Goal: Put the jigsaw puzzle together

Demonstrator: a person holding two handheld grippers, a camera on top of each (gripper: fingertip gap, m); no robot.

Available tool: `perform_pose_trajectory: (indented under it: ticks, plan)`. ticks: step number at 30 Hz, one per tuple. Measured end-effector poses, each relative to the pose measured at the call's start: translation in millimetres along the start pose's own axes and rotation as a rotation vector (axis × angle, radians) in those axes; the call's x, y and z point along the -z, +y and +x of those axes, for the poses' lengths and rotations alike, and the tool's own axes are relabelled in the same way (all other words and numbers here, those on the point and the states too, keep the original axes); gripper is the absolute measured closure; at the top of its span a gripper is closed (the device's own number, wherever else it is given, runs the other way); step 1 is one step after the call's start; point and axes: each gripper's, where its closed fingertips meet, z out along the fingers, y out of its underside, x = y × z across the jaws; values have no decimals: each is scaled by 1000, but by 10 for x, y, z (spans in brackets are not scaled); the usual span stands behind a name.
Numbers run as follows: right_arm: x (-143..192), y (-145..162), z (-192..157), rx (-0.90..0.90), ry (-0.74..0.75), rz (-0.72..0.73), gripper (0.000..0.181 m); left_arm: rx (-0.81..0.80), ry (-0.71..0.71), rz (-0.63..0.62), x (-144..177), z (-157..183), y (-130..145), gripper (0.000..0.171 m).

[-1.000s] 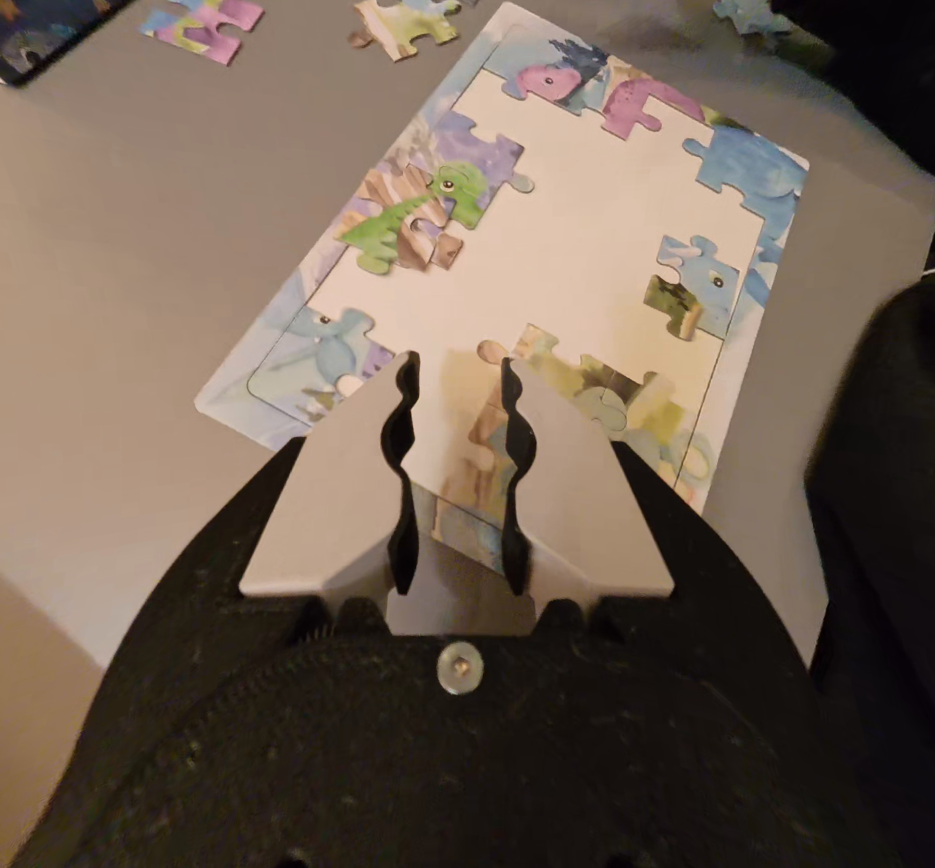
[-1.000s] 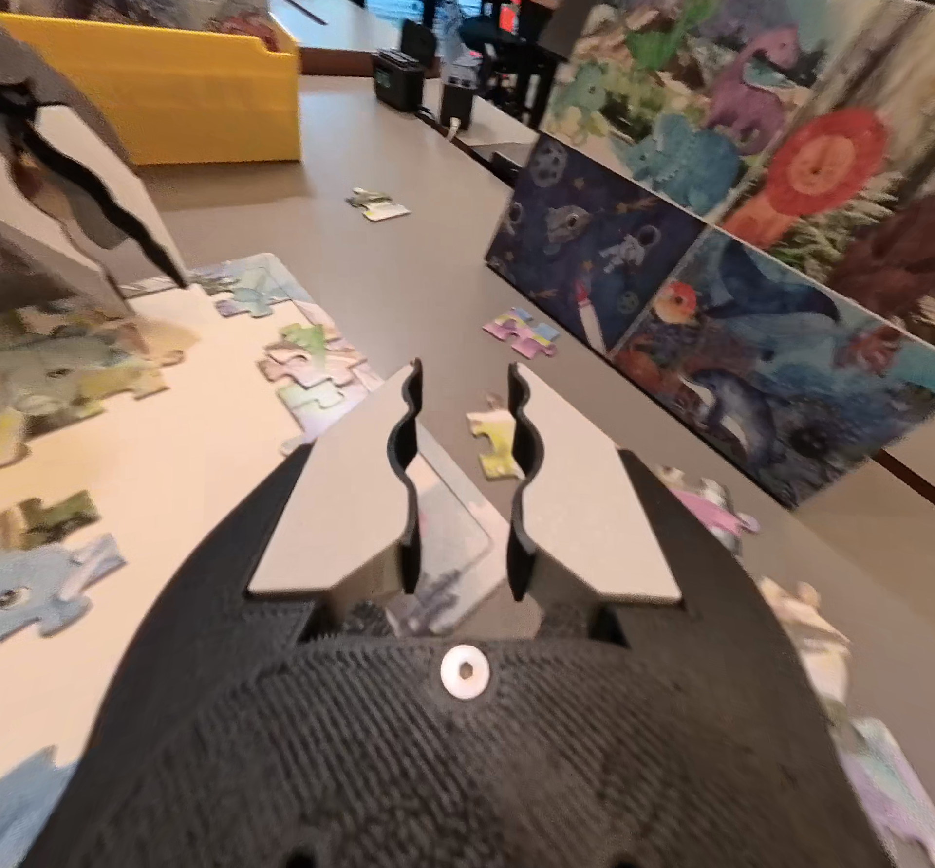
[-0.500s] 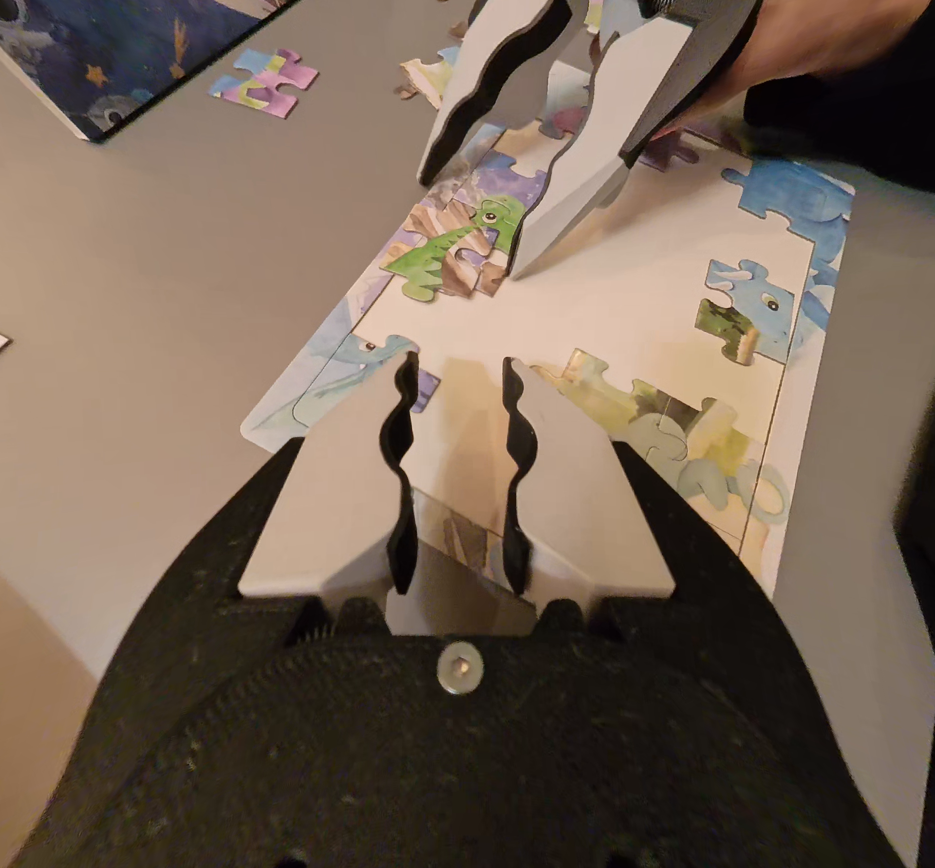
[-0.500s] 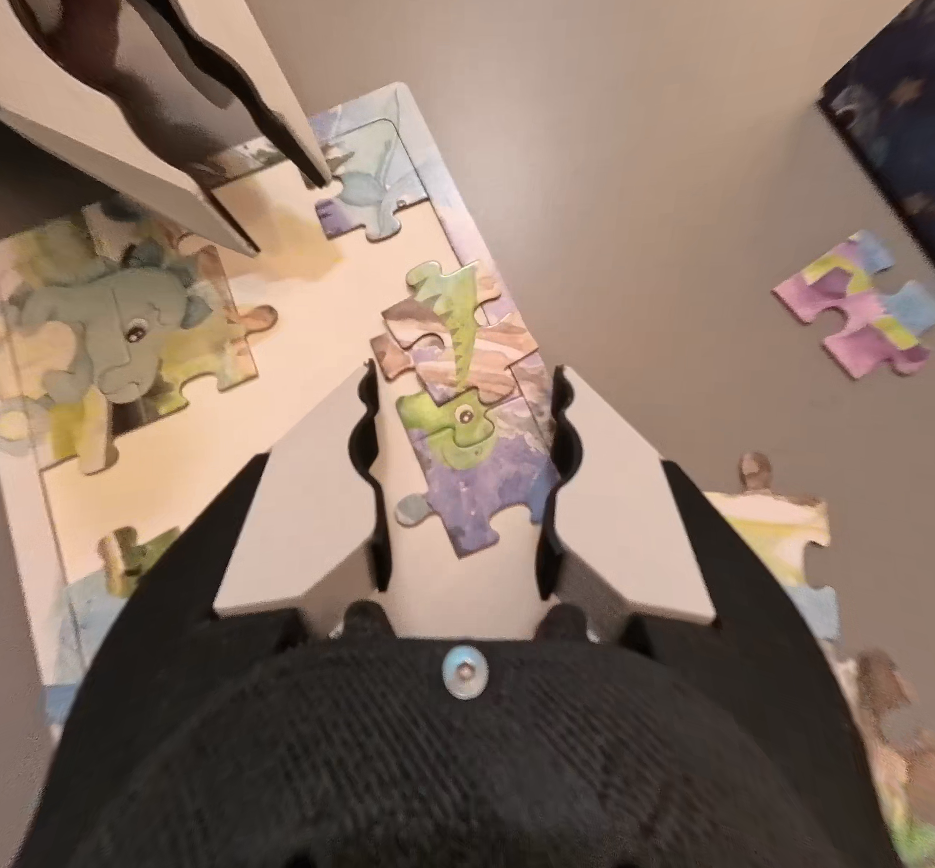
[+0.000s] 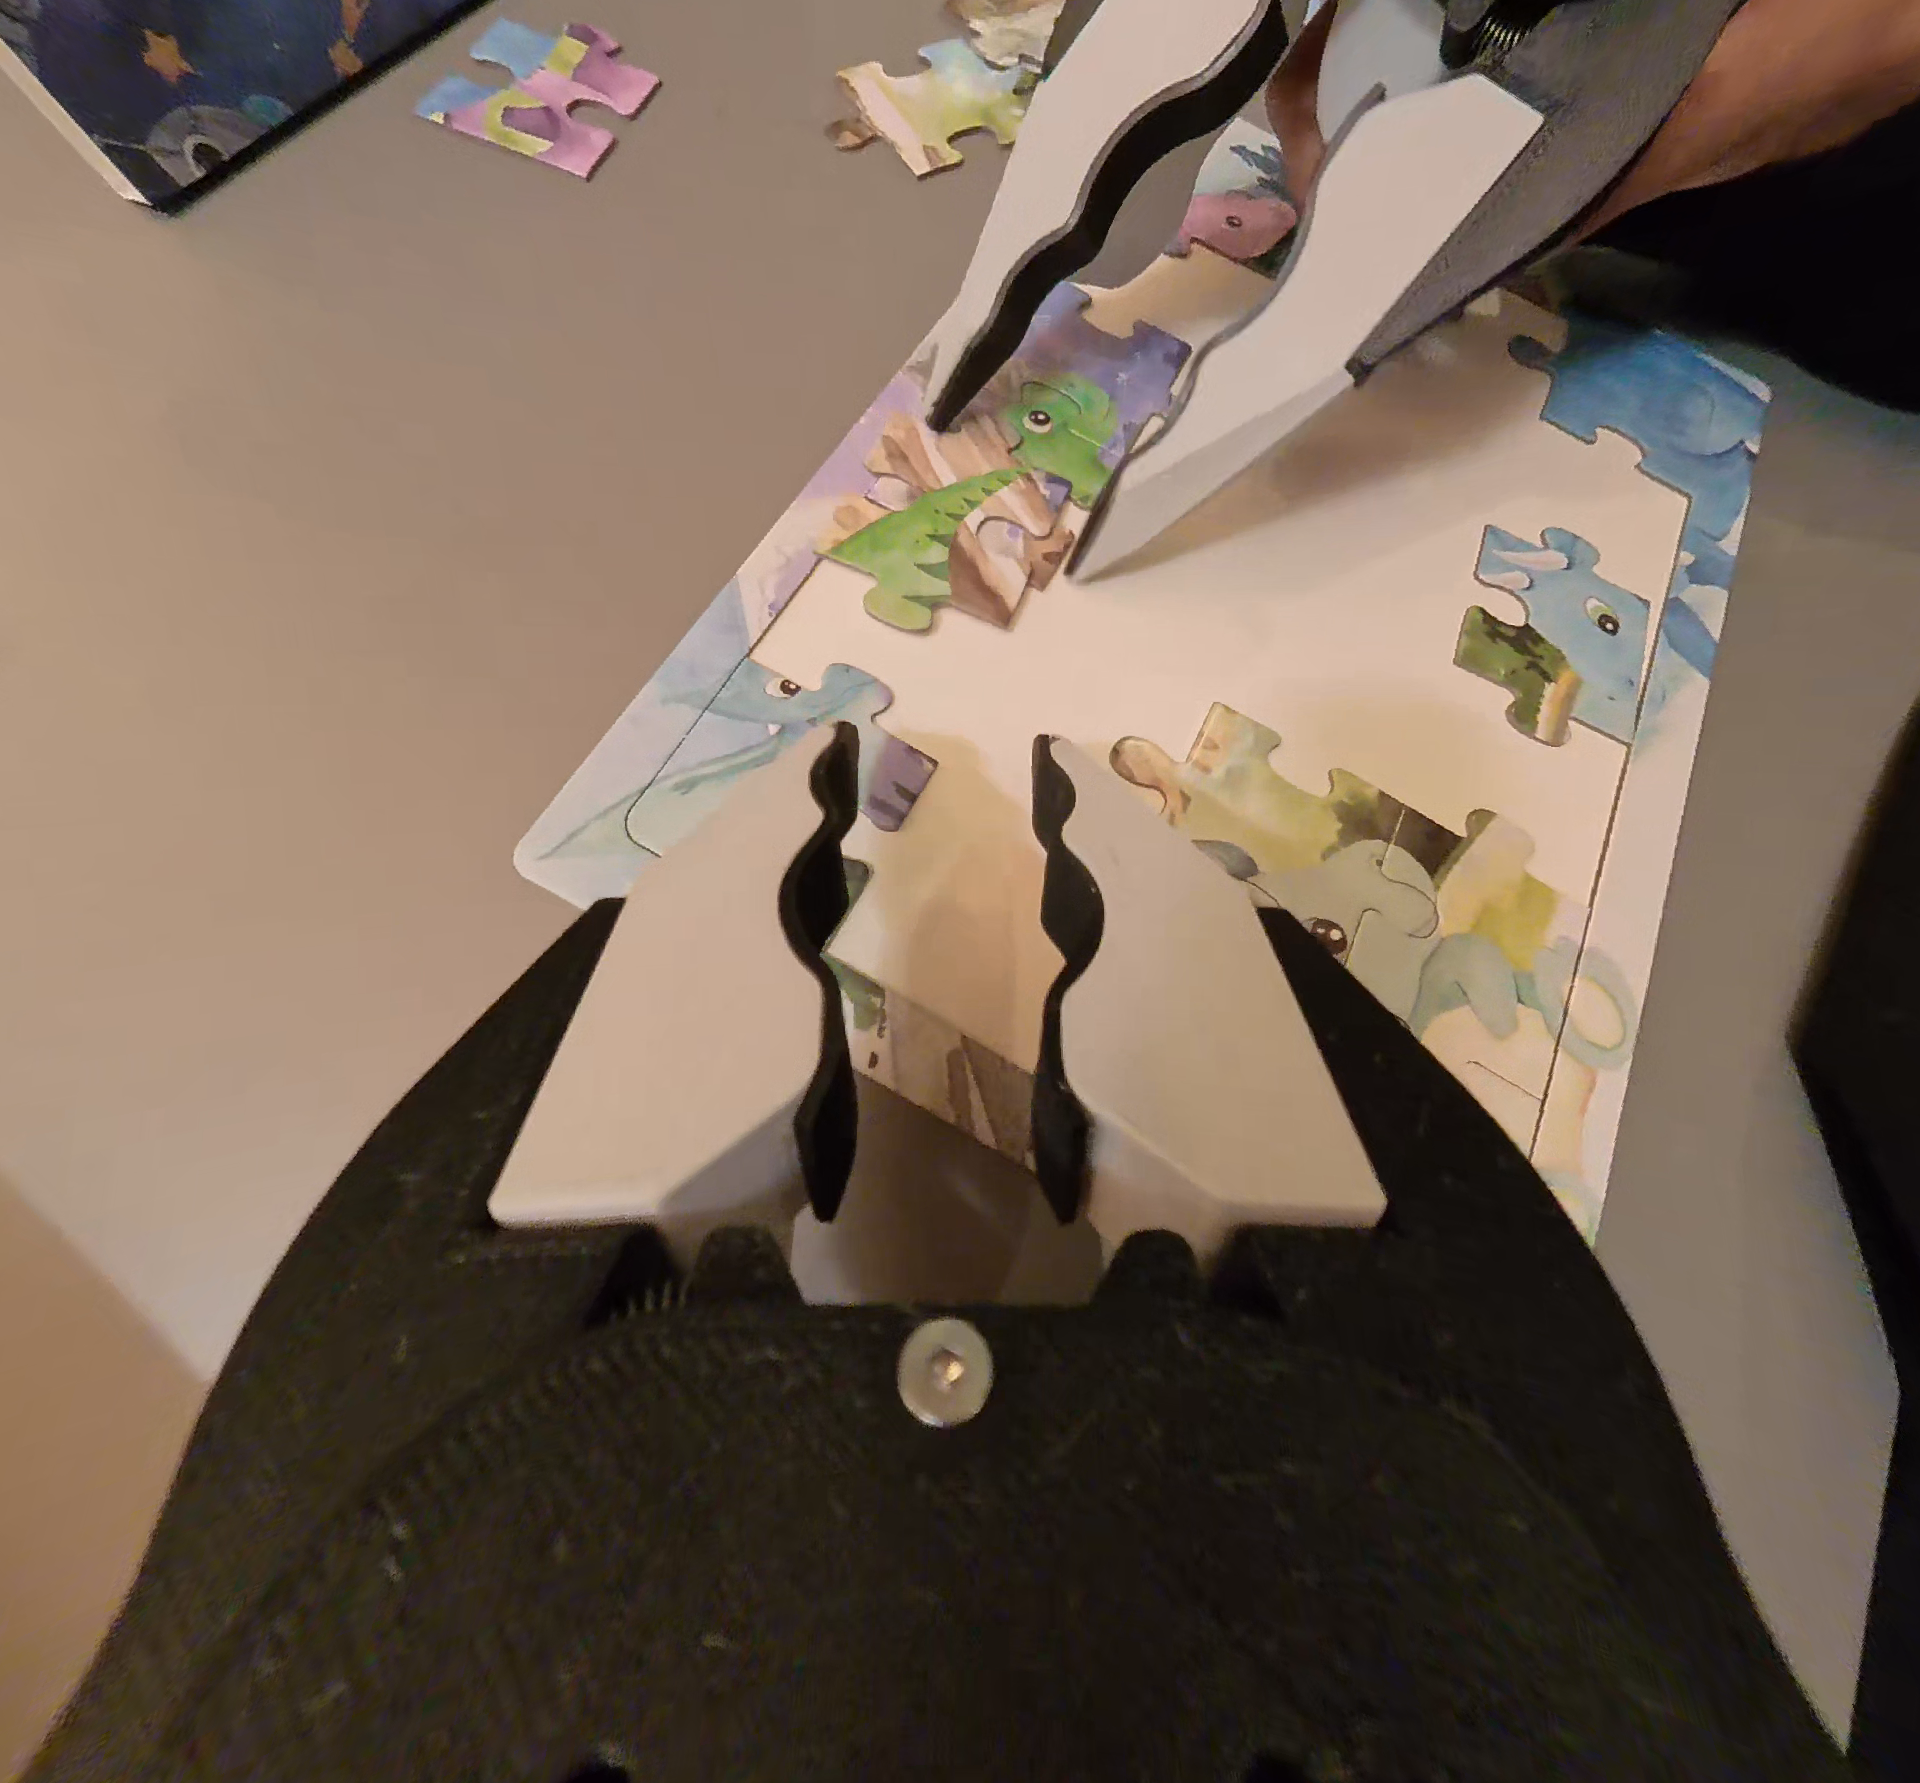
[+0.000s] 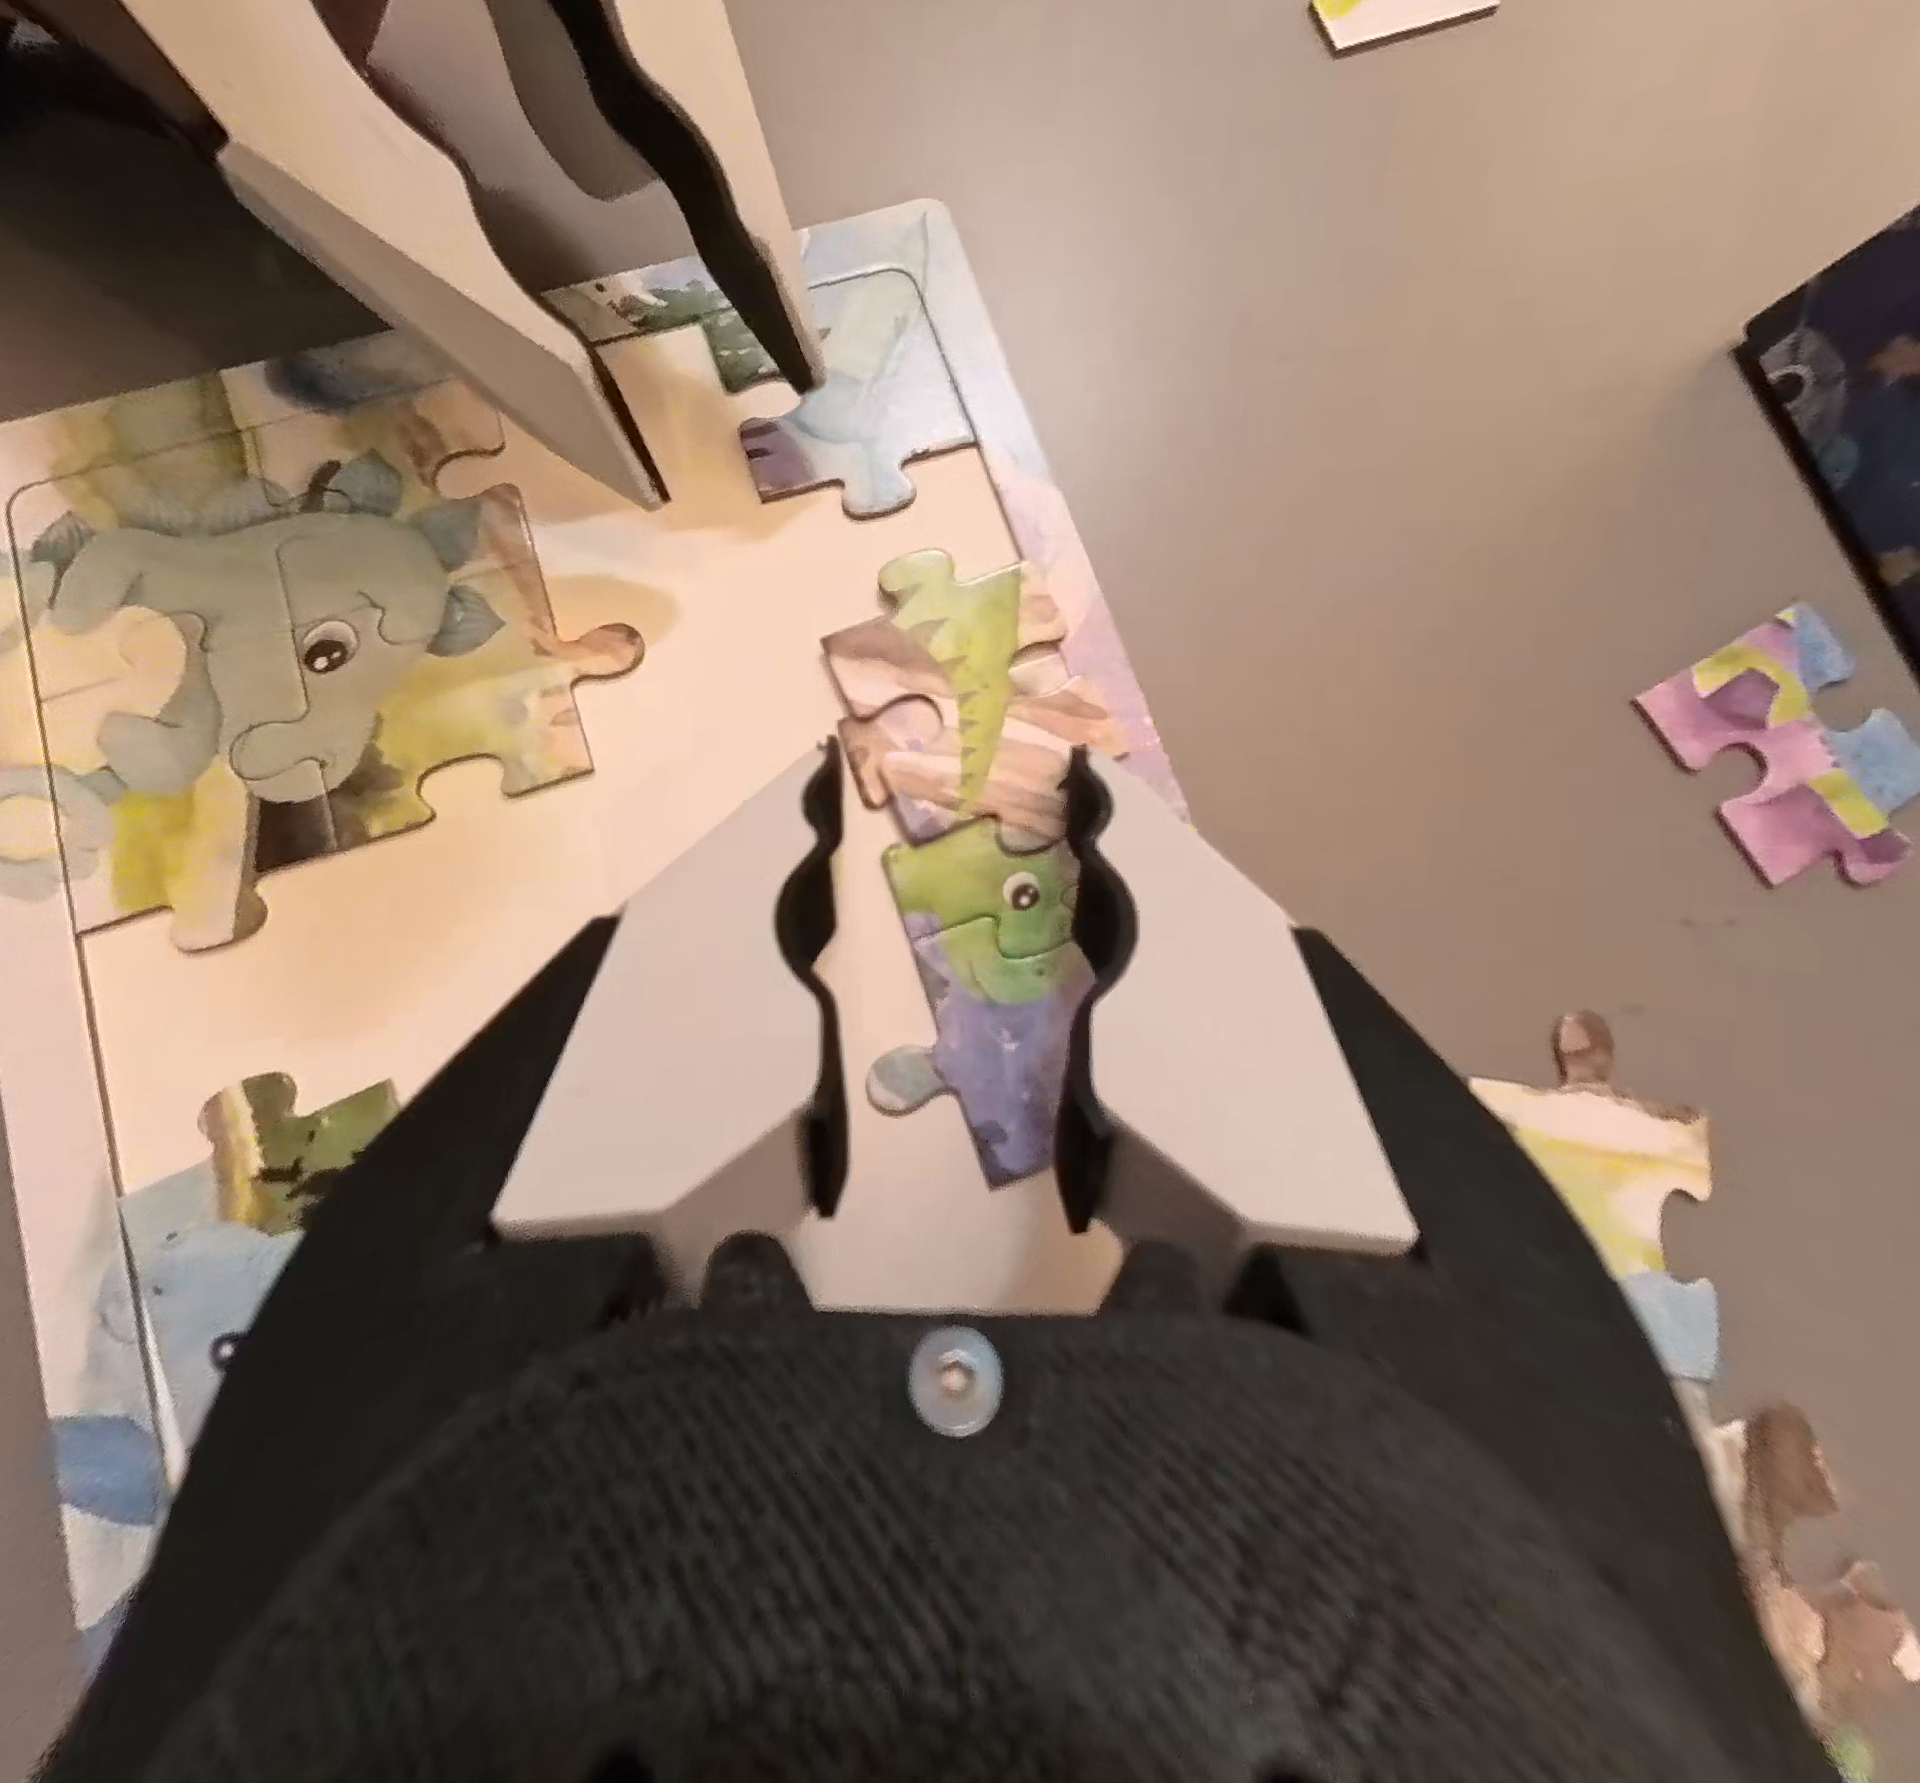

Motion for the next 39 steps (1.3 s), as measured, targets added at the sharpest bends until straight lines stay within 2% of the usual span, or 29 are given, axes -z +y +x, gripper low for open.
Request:
perform_pose_trajectory:
  ticks: [4, 8, 15, 18, 21, 25, 27, 34, 39]
  plan:
    - [18, -16, -66, -27, -41, 11, 157, 0, 0, -1, -2, -1, 2, 140]
    - [-1, -34, -115, -8, -43, 12, 159, 12, 2, 9, 9, -11, -10, 140]
    - [-8, -230, -6, 44, 13, 98, 127, 23, 10, 3, 0, -15, -3, 140]
    - [-85, -191, 10, 26, -30, 54, 119, 28, 14, 3, 0, -17, -2, 140]
    - [-148, -120, 34, 41, -21, 7, 119, 28, 13, 5, 2, -17, -5, 140]
    - [-147, -126, -39, 37, -54, 18, 136, 21, 10, 3, 1, -14, -3, 140]
    - [-135, -125, -41, 46, -51, 16, 152, 18, 8, 2, 0, -13, 0, 140]
    - [-120, -132, -117, 36, -94, 20, 152, 22, 9, 6, 5, -16, -4, 139]
    - [-76, -211, -315, 55, -168, 54, 152, 31, 12, 23, 24, -23, -23, 139]
